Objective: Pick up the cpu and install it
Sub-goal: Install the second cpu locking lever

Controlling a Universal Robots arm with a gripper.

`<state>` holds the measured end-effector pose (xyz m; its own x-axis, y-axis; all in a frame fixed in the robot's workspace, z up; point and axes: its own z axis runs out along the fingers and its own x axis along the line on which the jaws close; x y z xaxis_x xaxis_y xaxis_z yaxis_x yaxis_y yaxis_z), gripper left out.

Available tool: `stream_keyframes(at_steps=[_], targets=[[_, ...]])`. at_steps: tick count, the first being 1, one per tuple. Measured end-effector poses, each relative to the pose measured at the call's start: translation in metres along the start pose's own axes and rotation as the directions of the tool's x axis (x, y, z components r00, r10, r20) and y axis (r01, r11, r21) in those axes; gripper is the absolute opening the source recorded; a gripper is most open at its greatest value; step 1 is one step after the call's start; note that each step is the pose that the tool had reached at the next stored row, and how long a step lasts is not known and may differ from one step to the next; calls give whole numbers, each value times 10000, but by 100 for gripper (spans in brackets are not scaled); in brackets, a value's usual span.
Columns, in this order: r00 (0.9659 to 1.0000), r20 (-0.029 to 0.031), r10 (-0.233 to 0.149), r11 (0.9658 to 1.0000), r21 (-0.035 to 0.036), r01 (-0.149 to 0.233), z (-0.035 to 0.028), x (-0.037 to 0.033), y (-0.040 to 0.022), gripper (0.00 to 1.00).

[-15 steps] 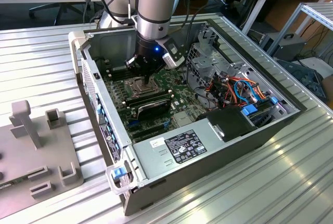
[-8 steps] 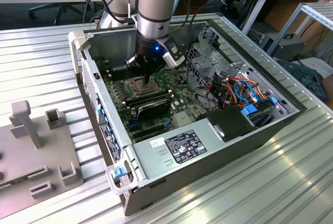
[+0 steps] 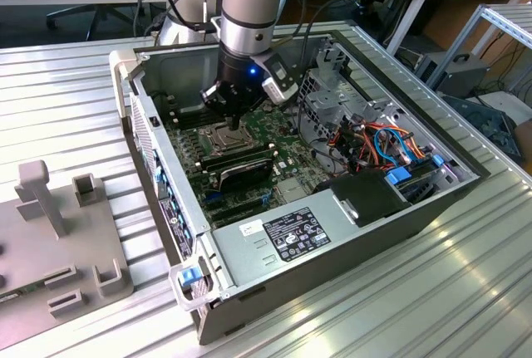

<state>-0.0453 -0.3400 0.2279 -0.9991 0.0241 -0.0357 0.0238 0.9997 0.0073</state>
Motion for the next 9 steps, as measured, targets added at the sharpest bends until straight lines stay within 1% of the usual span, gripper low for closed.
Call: stream_keyframes(at_steps=[4, 6, 9], targets=[[10000, 1, 1, 10000, -3, -1, 1, -2, -75, 11], [10000, 0, 3, 10000, -1, -3, -2, -1, -78, 11], [10000, 0, 2, 10000, -1, -2, -35, -3, -79, 11]])
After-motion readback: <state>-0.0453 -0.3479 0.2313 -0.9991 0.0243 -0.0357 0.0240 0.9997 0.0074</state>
